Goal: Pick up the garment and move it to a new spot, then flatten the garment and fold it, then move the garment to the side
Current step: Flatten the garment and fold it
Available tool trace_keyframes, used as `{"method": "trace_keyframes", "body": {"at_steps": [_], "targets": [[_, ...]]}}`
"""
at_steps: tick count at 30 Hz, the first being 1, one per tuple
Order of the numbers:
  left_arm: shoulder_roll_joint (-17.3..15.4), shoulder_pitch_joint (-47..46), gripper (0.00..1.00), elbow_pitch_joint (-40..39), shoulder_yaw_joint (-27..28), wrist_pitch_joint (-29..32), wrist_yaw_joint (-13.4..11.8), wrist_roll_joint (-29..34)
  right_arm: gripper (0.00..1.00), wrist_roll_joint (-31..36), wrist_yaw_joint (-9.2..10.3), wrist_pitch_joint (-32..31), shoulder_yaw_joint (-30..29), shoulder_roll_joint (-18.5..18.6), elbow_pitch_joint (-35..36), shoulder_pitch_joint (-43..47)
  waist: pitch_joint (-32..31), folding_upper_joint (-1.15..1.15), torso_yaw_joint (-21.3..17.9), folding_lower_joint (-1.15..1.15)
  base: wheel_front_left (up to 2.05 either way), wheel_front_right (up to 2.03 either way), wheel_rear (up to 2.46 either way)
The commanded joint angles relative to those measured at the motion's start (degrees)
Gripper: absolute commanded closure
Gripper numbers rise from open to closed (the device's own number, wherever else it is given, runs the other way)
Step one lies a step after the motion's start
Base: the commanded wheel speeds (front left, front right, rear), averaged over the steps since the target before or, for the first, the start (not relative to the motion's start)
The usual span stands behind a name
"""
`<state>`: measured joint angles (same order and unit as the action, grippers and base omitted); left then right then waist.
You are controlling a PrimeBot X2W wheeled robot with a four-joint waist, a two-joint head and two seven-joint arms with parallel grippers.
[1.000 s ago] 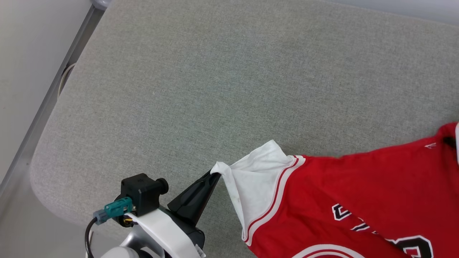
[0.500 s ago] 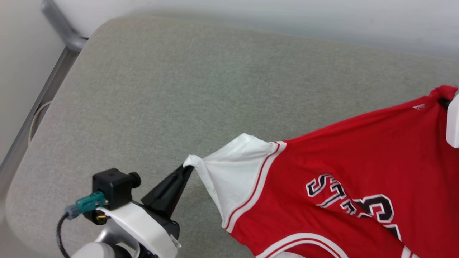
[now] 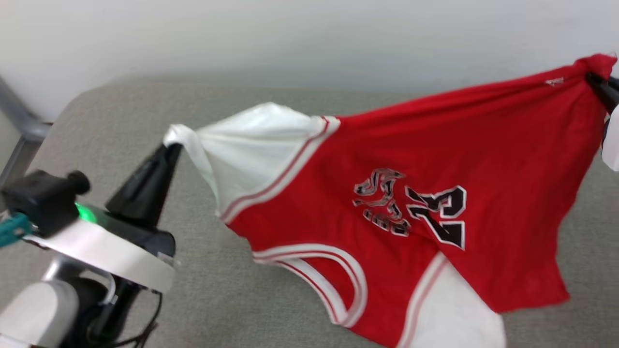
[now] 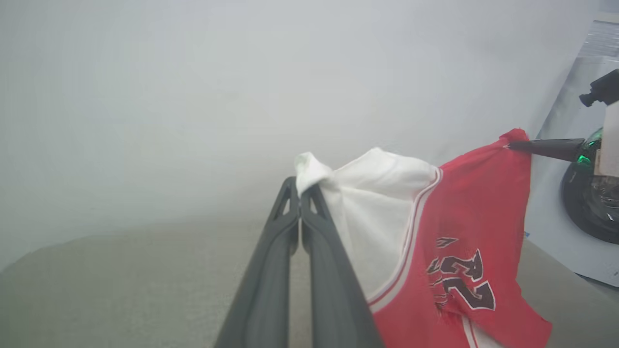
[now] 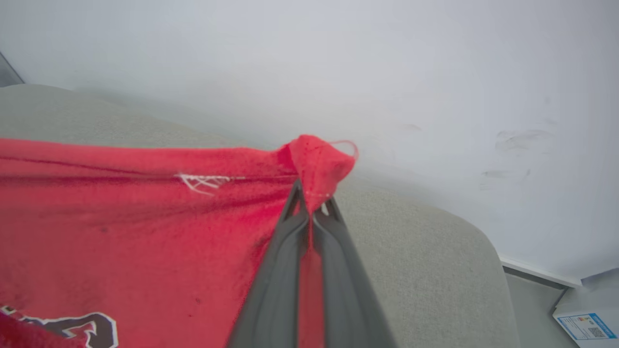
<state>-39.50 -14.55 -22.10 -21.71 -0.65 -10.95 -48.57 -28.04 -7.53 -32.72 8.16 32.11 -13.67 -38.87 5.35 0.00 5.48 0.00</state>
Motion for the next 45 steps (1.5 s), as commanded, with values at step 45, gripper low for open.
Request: {"method": "trace_keyframes", "body": {"at_steps": [45], "targets": [[-8.96,-68.3,1.0,21.22,6.25,2.47,9.27,13.4,1.0,11.91,0.14,10.35,-14.77,-8.96,9.55,-30.4,28.16,0.0,-9.55,0.0,0.0,0.0,0.0]]}}
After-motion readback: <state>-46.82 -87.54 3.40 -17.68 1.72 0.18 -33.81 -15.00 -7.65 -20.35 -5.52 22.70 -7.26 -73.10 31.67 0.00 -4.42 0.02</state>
